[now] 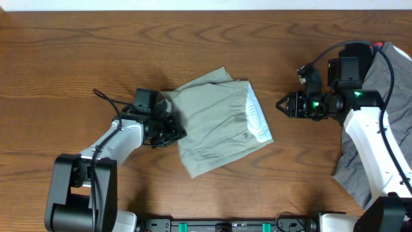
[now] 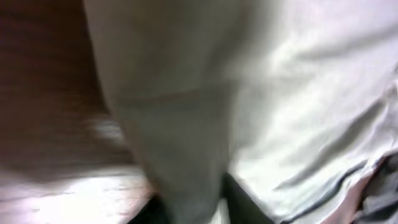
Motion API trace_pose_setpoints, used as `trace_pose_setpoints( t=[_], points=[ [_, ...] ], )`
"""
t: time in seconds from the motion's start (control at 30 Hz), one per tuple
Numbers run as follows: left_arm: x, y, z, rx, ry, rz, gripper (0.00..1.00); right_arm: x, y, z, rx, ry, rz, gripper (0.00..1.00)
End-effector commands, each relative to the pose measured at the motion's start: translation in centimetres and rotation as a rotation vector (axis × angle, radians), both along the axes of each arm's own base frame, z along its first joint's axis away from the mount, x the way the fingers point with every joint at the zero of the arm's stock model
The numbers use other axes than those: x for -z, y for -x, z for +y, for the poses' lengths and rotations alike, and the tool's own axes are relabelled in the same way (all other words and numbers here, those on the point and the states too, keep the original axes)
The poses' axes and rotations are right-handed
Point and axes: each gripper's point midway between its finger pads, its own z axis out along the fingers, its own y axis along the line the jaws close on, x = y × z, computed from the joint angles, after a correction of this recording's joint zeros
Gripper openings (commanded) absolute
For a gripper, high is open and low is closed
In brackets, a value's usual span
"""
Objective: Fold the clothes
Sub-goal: 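Push the folded shorts leftward toward the table's left side with the left gripper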
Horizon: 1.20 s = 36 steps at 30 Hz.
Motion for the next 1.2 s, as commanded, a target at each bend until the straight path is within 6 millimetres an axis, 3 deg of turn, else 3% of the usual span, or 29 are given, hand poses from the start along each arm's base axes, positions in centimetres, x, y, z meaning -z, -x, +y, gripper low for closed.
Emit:
trace_pose_setpoints(
  t=[0.0, 0.17, 0.23, 0.33, 0.4, 0.57, 0.67, 0.77, 1.0, 1.07, 1.17],
  points=[
    [-1.0, -0.5, -1.1, 0.046, 0.058, -0.028, 0.06, -0.5, 0.2, 0.5, -0.018, -0.013, -0.013, 0.34],
    [-6.9, -3.7, -3.5, 0.116, 0.208, -0.220, 0.06, -0.5, 0.2, 0.5, -0.014, -0.014, -0.012, 0.34],
    [-9.1, -5.4, -3.3, 0.109, 0.213, -0.314, 0.06, -0.5, 0.2, 0.5, -0.008, -0.016, -0.008, 0.34],
    [-10.9, -7.9, -1.3, 0.039, 0.202, -0.394, 0.06, -0.5, 0.2, 0.5, -0.005, -0.018, -0.005, 0.34],
    [-10.8, -9.5, 1.6, -0.083, 0.169, -0.398, 0.06, -0.5, 0.2, 0.5, -0.005, -0.018, -0.005, 0.34],
    [-9.0, -12.4, 11.9, -0.429, 0.057, -0.378, 0.06, -0.5, 0.2, 0.5, -0.006, -0.018, -0.006, 0.31],
    [-6.7, -12.2, 18.1, -0.609, 0.004, -0.316, 0.06, -0.5, 0.2, 0.5, -0.006, -0.018, -0.005, 0.29],
    [-3.5, -11.0, 22.2, -0.723, -0.012, -0.226, 0.06, -0.5, 0.2, 0.5, 0.002, -0.021, 0.000, 0.29],
    [3.6, -5.1, 26.7, -0.911, -0.012, 0.069, 0.06, -0.4, 0.4, 0.5, 0.009, -0.024, 0.013, 0.29],
    [4.8, -2.9, 27.9, -0.992, -0.049, 0.146, 0.06, -0.4, 0.5, 0.5, 0.009, -0.024, 0.021, 0.29],
    [5.4, -1.2, 29.1, -1.036, -0.068, 0.173, 0.07, -0.3, 0.7, 0.5, 0.009, -0.023, 0.031, 0.29]
  ],
)
